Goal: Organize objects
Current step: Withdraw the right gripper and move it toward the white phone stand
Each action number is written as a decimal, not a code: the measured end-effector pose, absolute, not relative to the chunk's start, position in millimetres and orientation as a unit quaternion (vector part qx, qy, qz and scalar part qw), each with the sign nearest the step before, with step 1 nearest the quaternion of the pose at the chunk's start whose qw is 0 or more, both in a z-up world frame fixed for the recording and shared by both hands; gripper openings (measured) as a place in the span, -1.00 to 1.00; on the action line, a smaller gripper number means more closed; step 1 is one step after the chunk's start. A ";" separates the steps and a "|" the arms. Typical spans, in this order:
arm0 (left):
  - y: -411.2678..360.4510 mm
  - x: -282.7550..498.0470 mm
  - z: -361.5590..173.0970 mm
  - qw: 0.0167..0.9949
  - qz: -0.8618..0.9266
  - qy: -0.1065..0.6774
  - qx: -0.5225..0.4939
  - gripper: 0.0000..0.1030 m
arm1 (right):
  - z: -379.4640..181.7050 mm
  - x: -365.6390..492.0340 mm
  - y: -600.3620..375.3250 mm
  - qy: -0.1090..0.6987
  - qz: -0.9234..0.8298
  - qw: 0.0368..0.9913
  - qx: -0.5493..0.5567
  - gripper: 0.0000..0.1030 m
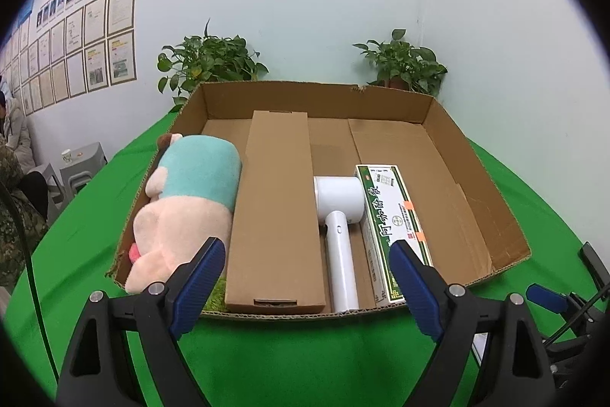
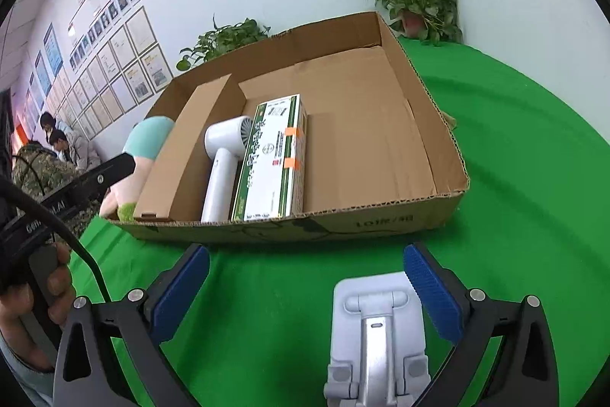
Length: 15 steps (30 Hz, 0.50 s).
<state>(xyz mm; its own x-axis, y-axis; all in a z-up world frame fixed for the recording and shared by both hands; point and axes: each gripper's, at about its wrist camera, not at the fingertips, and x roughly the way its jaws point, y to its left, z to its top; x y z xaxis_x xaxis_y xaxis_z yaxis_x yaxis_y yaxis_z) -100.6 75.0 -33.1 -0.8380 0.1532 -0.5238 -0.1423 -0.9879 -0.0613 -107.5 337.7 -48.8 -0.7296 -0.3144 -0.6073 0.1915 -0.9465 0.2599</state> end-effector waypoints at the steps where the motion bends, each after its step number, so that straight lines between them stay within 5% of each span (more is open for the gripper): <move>1: 75.9 -100.3 -34.6 0.079 0.957 -0.008 -0.278 0.70 | -50.1 -106.9 335.2 -0.086 -0.926 0.135 0.342 0.99; 15: 82.9 -105.1 -68.0 0.155 0.923 -0.029 -0.352 0.70 | -96.7 -87.7 360.6 -0.050 -0.912 0.089 0.397 0.98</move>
<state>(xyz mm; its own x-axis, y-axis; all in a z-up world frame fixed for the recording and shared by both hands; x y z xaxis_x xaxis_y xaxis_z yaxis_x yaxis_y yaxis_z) -105.1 82.9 -68.0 -0.7040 0.3059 -0.6409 -0.2646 -0.9505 -0.1629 -87.7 360.6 -96.7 -0.6680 -0.2029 -0.7160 0.1232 -0.9790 0.1625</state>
